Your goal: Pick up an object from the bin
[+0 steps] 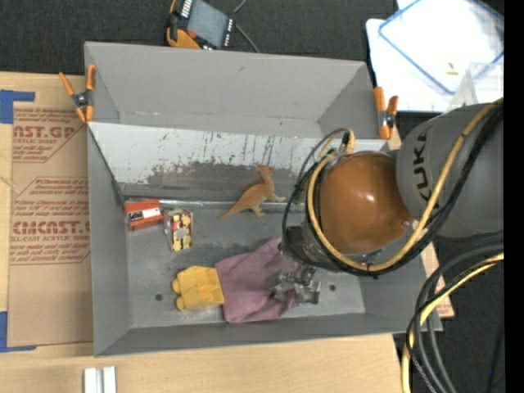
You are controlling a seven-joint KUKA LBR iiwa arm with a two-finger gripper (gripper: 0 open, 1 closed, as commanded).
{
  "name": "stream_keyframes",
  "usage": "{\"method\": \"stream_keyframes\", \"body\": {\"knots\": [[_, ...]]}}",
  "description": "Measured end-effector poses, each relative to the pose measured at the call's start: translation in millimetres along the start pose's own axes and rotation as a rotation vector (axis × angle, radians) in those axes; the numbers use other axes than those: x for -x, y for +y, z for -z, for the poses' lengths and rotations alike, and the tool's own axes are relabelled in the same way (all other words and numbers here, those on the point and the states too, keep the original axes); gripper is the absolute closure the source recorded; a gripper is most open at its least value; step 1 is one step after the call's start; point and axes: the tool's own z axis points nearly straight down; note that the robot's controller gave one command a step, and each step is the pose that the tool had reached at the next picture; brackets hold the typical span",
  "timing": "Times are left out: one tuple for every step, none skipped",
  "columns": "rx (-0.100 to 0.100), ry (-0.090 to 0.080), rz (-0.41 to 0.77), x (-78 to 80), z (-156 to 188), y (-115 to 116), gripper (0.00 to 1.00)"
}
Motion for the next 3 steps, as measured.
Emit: {"method": "stream_keyframes", "body": {"knots": [[-0.001,-0.001,0.000,0.7,7.5,-0.2,1.00],[0.000,-0.002,-0.001,1.3,14.7,0.3,1.00],[0.006,0.000,-0.001,1.4,35.9,1.9,1.00]]}}
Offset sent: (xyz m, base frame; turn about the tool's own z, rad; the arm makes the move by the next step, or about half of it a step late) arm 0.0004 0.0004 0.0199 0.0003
